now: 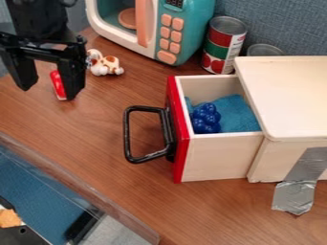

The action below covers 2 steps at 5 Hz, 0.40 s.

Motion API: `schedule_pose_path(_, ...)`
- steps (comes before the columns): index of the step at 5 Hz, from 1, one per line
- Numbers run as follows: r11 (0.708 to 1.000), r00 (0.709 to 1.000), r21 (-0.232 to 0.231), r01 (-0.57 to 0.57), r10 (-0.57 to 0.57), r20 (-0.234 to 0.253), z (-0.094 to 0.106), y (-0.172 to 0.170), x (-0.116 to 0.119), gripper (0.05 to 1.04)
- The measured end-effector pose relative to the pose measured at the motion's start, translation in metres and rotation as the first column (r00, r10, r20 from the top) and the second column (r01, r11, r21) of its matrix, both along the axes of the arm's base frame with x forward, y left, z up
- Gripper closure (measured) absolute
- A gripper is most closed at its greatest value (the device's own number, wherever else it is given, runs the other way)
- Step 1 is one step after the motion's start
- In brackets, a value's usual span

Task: Close the drawer

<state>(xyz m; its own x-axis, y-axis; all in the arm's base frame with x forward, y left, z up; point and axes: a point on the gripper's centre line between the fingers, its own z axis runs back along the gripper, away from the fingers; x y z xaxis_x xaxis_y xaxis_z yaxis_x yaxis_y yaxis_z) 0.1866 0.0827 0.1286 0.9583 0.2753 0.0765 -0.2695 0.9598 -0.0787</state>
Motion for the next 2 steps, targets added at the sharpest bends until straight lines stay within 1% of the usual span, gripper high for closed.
schedule_pose_path(1, 1.0, 1.0, -0.008, 0.014, -0.014, -0.016, -0.004, -0.001, -0.001, 0.083)
schedule_pose_path(2, 0.982, 0.982, -0.026, 0.185, -0.186, -0.04, -0.021, 0.009, 0.0, 0.083)
